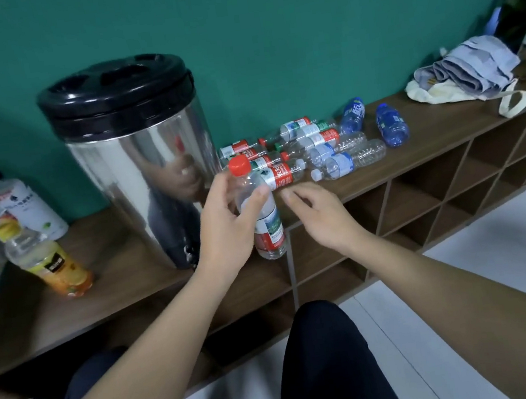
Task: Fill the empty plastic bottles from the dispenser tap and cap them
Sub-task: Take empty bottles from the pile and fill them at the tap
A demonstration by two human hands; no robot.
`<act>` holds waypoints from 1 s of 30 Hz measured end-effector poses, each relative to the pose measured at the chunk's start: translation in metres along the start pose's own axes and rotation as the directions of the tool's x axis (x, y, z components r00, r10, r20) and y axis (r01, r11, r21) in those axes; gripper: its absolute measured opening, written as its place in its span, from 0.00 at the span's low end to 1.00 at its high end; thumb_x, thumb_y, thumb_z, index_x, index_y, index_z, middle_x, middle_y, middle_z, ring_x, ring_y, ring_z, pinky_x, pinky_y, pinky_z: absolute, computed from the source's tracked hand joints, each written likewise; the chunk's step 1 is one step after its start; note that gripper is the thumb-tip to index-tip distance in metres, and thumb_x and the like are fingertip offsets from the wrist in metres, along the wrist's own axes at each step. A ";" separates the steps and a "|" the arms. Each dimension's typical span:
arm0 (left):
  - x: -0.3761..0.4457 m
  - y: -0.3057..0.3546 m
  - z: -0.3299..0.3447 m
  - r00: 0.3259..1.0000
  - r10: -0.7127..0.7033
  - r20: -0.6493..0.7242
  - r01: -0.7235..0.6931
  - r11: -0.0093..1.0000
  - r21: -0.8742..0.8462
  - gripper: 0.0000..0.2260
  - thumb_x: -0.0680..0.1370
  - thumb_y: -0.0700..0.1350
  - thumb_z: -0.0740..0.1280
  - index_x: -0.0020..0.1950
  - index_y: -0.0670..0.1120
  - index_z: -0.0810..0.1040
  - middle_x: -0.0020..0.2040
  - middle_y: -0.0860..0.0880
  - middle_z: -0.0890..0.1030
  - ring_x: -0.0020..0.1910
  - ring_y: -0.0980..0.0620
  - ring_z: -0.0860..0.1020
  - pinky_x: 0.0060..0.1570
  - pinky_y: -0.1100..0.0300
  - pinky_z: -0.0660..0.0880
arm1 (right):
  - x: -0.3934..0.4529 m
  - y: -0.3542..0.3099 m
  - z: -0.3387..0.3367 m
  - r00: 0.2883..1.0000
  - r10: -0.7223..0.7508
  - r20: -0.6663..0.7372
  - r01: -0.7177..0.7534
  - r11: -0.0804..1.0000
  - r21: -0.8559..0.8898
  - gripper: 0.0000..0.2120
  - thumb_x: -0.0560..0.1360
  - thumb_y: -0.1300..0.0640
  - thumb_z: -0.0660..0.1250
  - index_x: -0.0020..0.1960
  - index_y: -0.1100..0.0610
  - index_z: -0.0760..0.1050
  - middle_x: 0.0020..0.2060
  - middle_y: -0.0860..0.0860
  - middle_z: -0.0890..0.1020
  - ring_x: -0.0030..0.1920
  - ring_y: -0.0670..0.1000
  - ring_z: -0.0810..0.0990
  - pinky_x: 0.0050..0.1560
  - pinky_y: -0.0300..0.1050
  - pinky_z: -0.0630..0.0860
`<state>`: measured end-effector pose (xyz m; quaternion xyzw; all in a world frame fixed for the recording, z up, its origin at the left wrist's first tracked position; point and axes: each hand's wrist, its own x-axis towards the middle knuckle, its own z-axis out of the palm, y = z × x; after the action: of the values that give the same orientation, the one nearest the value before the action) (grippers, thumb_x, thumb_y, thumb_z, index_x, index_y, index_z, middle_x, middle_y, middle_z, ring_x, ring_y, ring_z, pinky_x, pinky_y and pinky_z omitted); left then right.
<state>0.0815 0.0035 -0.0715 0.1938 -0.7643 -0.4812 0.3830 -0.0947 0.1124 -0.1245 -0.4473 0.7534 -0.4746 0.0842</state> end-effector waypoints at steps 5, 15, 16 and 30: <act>-0.026 -0.005 -0.017 0.995 -0.047 0.088 0.036 0.992 0.123 0.17 0.87 0.54 0.70 0.75 0.54 0.77 0.65 0.60 0.85 0.64 0.62 0.83 0.67 0.52 0.82 | -0.007 -0.060 0.001 0.994 -0.109 -0.017 0.110 0.987 0.120 0.14 0.89 0.43 0.63 0.58 0.47 0.85 0.50 0.42 0.85 0.55 0.44 0.82 0.56 0.46 0.77; -0.055 -0.013 -0.043 0.989 -0.062 0.132 0.047 0.993 0.112 0.22 0.86 0.58 0.72 0.80 0.57 0.75 0.70 0.60 0.83 0.70 0.59 0.81 0.71 0.45 0.80 | -0.006 -0.123 0.012 0.973 -0.221 0.074 0.228 0.968 -0.105 0.12 0.84 0.41 0.71 0.50 0.49 0.79 0.32 0.48 0.77 0.33 0.46 0.75 0.41 0.48 0.77; -0.058 -0.017 -0.046 0.989 -0.078 0.125 0.067 0.994 0.092 0.25 0.84 0.59 0.74 0.80 0.58 0.74 0.71 0.60 0.83 0.71 0.58 0.81 0.72 0.45 0.80 | -0.006 -0.126 0.012 0.971 -0.230 0.069 0.236 0.967 -0.097 0.12 0.84 0.42 0.71 0.50 0.49 0.79 0.31 0.48 0.76 0.33 0.45 0.74 0.41 0.47 0.77; -0.084 -0.036 -0.062 0.961 -0.185 0.204 0.182 0.983 0.034 0.17 0.81 0.61 0.76 0.65 0.57 0.79 0.56 0.55 0.87 0.57 0.52 0.86 0.63 0.42 0.84 | -0.006 -0.135 0.016 0.966 -0.156 0.206 0.199 0.958 -0.207 0.18 0.85 0.42 0.68 0.44 0.54 0.74 0.33 0.49 0.77 0.34 0.49 0.73 0.40 0.53 0.73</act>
<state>0.1798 0.0062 -0.1217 0.2157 -0.7823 -0.5263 0.2539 -0.0022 0.0864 -0.0286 -0.5628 0.7478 -0.3471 0.0599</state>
